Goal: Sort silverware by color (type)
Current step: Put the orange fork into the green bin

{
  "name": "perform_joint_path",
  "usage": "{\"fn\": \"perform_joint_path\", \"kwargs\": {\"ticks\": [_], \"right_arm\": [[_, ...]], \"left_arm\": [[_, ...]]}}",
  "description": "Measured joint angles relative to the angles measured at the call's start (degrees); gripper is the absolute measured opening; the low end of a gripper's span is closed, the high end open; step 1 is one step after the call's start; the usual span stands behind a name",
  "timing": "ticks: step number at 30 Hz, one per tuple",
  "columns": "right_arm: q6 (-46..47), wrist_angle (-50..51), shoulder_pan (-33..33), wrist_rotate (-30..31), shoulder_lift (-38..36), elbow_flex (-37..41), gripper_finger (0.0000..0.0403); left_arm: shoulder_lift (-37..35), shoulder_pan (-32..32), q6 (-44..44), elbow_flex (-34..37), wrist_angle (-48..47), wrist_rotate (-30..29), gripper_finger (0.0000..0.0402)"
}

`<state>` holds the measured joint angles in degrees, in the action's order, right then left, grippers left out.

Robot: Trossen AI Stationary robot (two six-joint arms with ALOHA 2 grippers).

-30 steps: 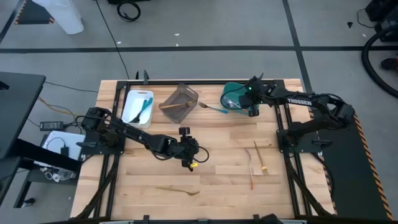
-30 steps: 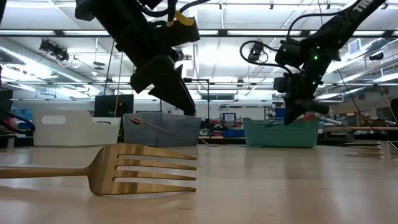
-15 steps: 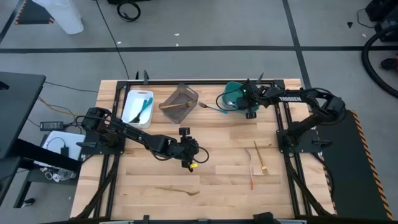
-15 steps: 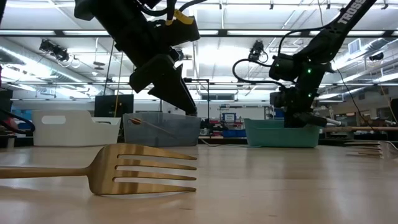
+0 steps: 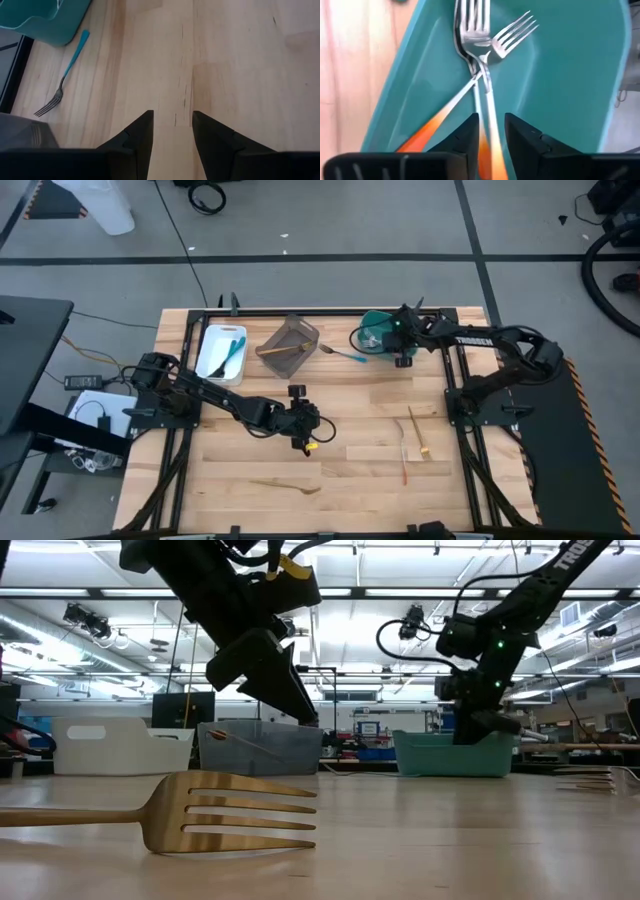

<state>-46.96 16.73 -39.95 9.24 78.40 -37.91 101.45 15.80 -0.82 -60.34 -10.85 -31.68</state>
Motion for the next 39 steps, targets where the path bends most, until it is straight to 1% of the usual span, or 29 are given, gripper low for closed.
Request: {"fn": "perform_joint_path", "kwargs": {"ticks": [4, 8, 11, 13, 16, 23, 25, 29, 32, 36, 39], "right_arm": [[-0.15, 0.22, 0.26, 0.30, -2.05, 0.00, 0.0112], [1.29, 0.73, 1.49, 1.42, -4.38, 0.00, 0.0113], [5.27, 0.29, 2.86, 1.42, -6.41, 0.00, 0.0110], [8.55, 0.07, 4.00, 1.66, -7.98, 0.00, 0.0105], [13.89, -0.04, 5.92, 1.33, -10.40, 0.00, 0.0098], [26.02, -0.92, 10.64, -1.86, -14.21, 0.00, 0.0094], [30.39, -1.36, 11.91, -1.86, -14.64, 0.00, 0.0095], [42.15, -1.70, 14.27, -1.86, -14.76, 0.00, 0.0094], [48.61, -1.66, 16.08, -1.89, -14.76, 0.00, 0.0094], [54.56, -1.57, 18.36, -2.10, -14.76, 0.00, 0.0095], [58.53, -1.65, 19.73, -3.98, -14.76, 0.00, 0.0094]], "left_arm": [[0.00, -0.27, -0.25, 0.00, -0.28, 0.94, 0.0144], [-0.02, -0.32, 1.64, 0.00, 0.28, 6.53, 0.0144], [-0.02, -1.05, 2.82, 0.00, 0.55, 10.69, 0.0144], [-0.02, -1.88, 2.99, 0.00, 0.57, 12.37, 0.0144], [-0.04, -2.82, 2.96, 0.00, 0.29, 12.78, 0.0144], [-0.09, -3.27, 1.39, 0.00, -1.44, 13.05, 0.0144], [-0.09, -3.04, 1.12, 0.00, -1.51, 13.05, 0.0144], [-0.09, -3.08, -0.05, 0.00, -1.46, 13.02, 0.0144], [-0.09, -3.29, -0.09, 0.00, -1.46, 12.96, 0.0144], [-0.09, -3.27, -0.07, 0.00, -1.44, 12.69, 0.0144], [-0.09, -3.27, -0.04, 0.00, -1.42, 12.66, 0.0144]]}}
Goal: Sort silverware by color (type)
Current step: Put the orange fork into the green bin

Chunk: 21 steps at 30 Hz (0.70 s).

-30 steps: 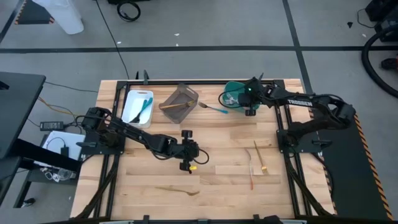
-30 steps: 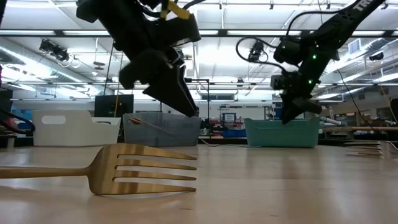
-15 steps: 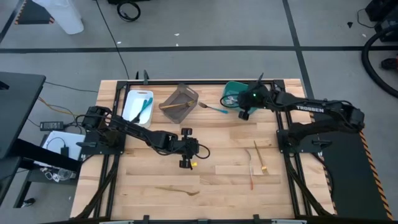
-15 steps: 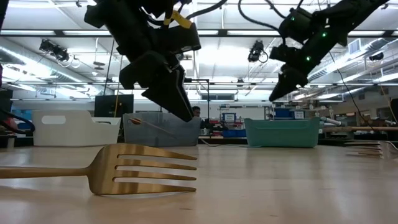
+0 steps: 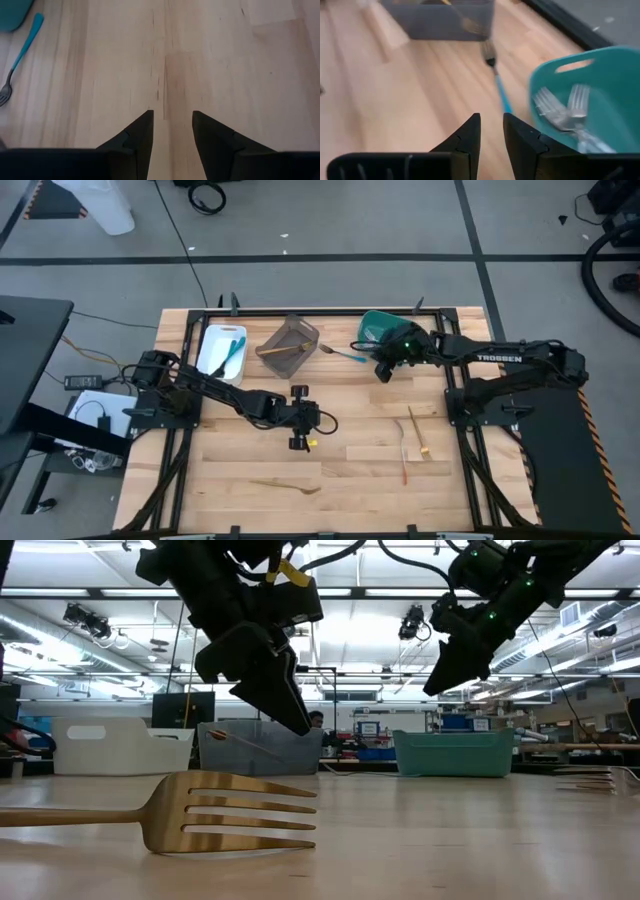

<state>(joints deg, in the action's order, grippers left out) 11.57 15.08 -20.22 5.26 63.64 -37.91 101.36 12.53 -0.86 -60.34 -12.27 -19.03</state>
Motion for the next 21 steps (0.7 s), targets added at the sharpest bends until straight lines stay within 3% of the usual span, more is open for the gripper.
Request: {"fn": "perform_joint_path", "kwargs": {"ticks": [8, 21], "right_arm": [[15.79, 0.38, 2.89, -2.78, 0.00, 0.00, 0.0094], [29.76, 11.21, 12.71, -2.88, 0.02, -0.02, 0.0092]], "left_arm": [[0.00, 0.00, -0.02, 0.00, 0.20, -0.02, 0.0144], [0.00, -0.07, 0.09, 0.00, 2.34, -1.46, 0.0144]]}}
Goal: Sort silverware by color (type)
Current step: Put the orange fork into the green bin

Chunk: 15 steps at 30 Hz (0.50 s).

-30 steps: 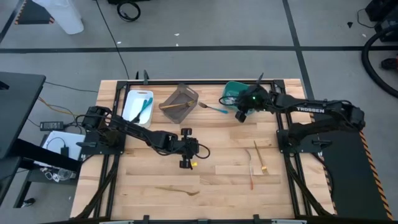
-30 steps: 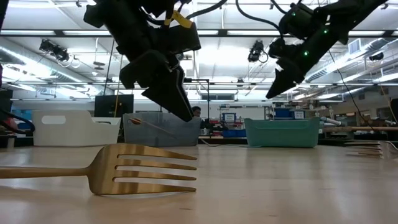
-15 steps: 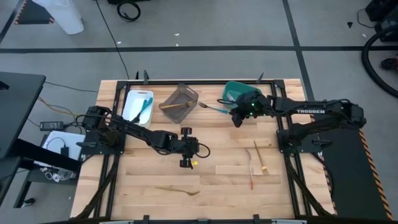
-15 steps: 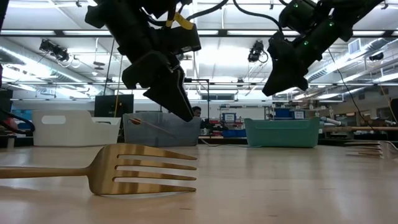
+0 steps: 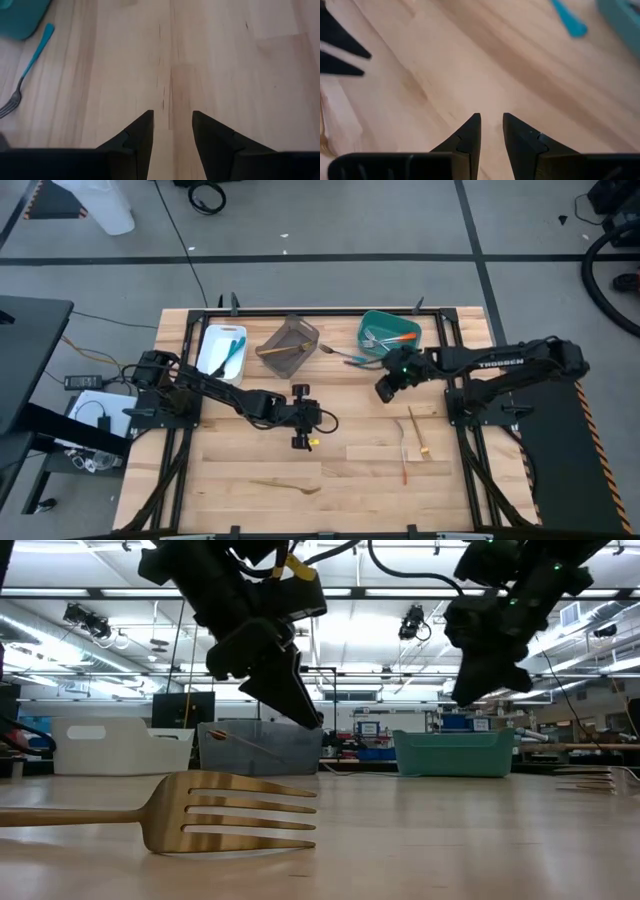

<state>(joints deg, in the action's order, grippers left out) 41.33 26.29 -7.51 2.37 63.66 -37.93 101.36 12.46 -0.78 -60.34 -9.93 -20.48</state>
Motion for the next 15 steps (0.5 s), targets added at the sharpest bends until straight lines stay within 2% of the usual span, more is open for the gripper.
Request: {"fn": "perform_joint_path", "kwargs": {"ticks": [7, 15], "right_arm": [[8.90, 6.01, 7.33, 7.07, 0.02, 0.00, 0.0092], [19.16, 8.90, 14.30, 10.60, 2.68, -0.02, 0.0092]], "left_arm": [[0.00, -1.72, 0.00, 0.00, 1.27, -0.34, 0.0144], [0.01, -5.57, 0.07, 0.00, 3.51, -0.38, 0.0144]]}}
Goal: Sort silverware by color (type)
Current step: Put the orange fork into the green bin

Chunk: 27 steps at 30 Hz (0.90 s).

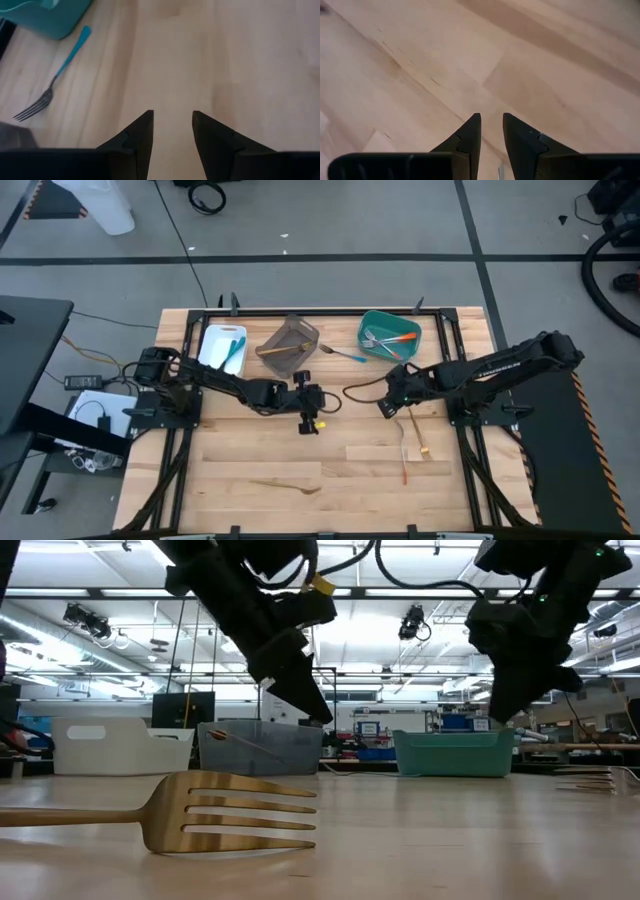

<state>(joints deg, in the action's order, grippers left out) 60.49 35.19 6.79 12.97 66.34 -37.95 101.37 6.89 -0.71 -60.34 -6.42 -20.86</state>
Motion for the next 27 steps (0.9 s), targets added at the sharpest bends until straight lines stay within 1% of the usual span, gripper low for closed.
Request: {"fn": "perform_joint_path", "kwargs": {"ticks": [8, 15, 21, 27], "right_arm": [[8.50, 0.68, 5.11, 0.00, 5.18, -0.43, 0.0092], [16.87, 1.30, 10.20, -0.69, 7.73, -2.23, 0.0092], [25.31, 1.68, 14.58, -1.06, 9.69, -2.23, 0.0092], [30.47, 3.14, 18.16, 1.42, 11.57, -4.67, 0.0092]], "left_arm": [[0.01, -3.38, 0.23, 0.00, 0.23, 0.00, 0.0144], [0.01, -5.30, 5.99, 0.00, 1.16, 0.02, 0.0144], [0.04, -6.92, 7.81, -0.02, 2.64, 0.03, 0.0144], [0.04, -8.73, 9.68, -0.01, 3.03, 0.04, 0.0144]]}}
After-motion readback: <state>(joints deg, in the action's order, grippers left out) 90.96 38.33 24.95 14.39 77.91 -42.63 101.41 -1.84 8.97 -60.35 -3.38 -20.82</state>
